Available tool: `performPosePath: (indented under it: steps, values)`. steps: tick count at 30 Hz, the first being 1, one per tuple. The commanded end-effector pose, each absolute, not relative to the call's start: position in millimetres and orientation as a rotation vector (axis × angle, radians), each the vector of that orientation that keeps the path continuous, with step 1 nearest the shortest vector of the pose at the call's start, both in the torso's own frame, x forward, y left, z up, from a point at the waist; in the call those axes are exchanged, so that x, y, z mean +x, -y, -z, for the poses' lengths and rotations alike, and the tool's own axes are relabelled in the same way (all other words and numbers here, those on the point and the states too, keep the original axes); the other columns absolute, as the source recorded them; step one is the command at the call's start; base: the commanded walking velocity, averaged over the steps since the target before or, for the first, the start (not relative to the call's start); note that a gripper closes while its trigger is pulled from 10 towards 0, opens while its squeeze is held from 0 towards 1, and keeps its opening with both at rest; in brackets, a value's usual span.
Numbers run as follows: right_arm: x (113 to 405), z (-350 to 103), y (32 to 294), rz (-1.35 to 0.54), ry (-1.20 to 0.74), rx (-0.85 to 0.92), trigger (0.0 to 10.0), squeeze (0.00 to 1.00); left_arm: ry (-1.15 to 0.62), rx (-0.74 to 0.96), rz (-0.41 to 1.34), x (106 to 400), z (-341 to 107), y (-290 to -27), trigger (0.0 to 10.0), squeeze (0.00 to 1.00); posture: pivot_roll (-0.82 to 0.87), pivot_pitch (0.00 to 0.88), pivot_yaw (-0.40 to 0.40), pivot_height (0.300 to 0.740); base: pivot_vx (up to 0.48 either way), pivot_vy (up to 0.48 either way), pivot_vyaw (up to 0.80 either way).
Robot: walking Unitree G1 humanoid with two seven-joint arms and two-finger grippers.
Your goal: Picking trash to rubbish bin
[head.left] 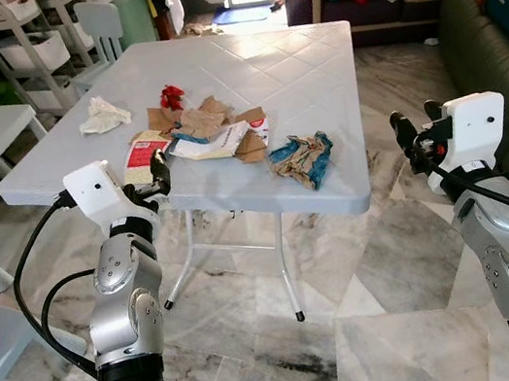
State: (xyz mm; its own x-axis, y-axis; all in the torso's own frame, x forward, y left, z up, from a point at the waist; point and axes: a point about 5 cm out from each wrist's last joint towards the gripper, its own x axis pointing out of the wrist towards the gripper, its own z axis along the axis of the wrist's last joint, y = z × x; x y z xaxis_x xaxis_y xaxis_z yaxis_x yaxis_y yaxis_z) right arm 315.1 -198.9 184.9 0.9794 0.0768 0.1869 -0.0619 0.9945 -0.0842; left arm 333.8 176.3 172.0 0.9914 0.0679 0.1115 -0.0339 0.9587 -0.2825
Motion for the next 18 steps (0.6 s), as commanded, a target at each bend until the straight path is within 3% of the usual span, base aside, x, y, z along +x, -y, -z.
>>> performPosePath:
  steps: [1,9,18]
  values:
    - [315.7,-186.0,200.1,-0.059,0.199,-0.076,10.0,0.00,0.120,-0.290,-0.057,335.4,-174.7,-178.7,10.0,0.00,-0.04,0.047,0.017,0.740,0.000,0.000,0.00]
    - [315.5,-186.3,200.4,-0.058,0.200,-0.077,10.0,0.00,0.111,-0.290,-0.059,336.0,-173.5,-179.6,10.0,0.00,-0.04,0.048,0.018,0.740,0.000,0.278,0.00]
    - [314.9,-186.2,201.3,-0.053,0.200,-0.079,10.0,0.00,0.104,-0.290,-0.055,336.6,-172.9,-178.5,10.0,0.00,-0.04,0.050,0.017,0.740,0.000,0.473,0.00]
